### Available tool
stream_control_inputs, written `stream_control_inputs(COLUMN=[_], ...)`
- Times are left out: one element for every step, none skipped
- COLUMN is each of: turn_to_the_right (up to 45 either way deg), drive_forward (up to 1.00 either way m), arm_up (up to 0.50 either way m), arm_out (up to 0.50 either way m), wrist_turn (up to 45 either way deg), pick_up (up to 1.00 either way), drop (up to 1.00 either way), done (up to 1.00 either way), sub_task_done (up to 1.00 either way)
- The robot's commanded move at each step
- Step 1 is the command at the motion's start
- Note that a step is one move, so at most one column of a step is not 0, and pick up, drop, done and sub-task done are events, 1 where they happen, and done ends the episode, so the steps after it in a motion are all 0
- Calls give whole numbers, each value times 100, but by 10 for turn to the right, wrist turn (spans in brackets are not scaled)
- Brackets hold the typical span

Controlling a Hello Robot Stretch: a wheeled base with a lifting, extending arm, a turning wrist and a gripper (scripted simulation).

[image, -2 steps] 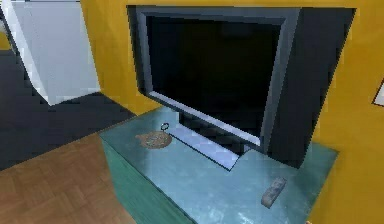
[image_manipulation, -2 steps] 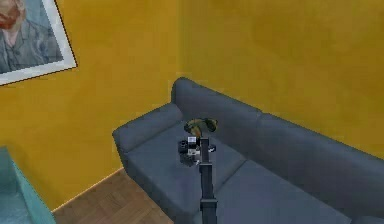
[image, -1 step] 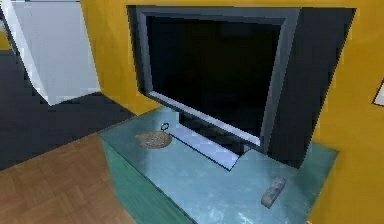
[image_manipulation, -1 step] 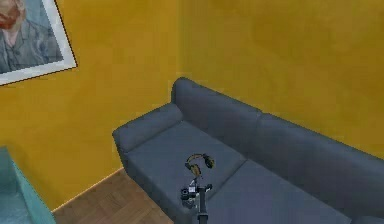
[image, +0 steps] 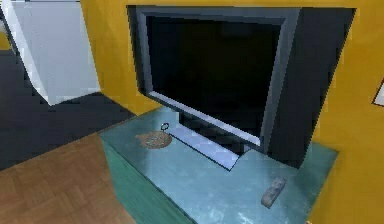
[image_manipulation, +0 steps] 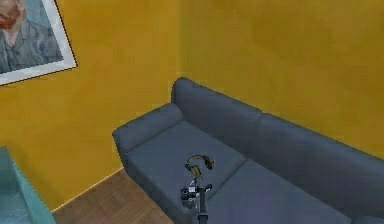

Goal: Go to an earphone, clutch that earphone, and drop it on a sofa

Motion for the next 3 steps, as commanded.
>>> stream_control_inputs(turn_to_the_right=[0, 0, 0], drive_forward=[0, 0, 0], arm_up=[10, 0, 0], arm_out=[0, -8, 0], wrist_turn=[0, 0, 0], pick_up=[0, 0, 0], drop=[0, 0, 0], done=[0, 0, 100], sub_task_done=[0, 0, 0])
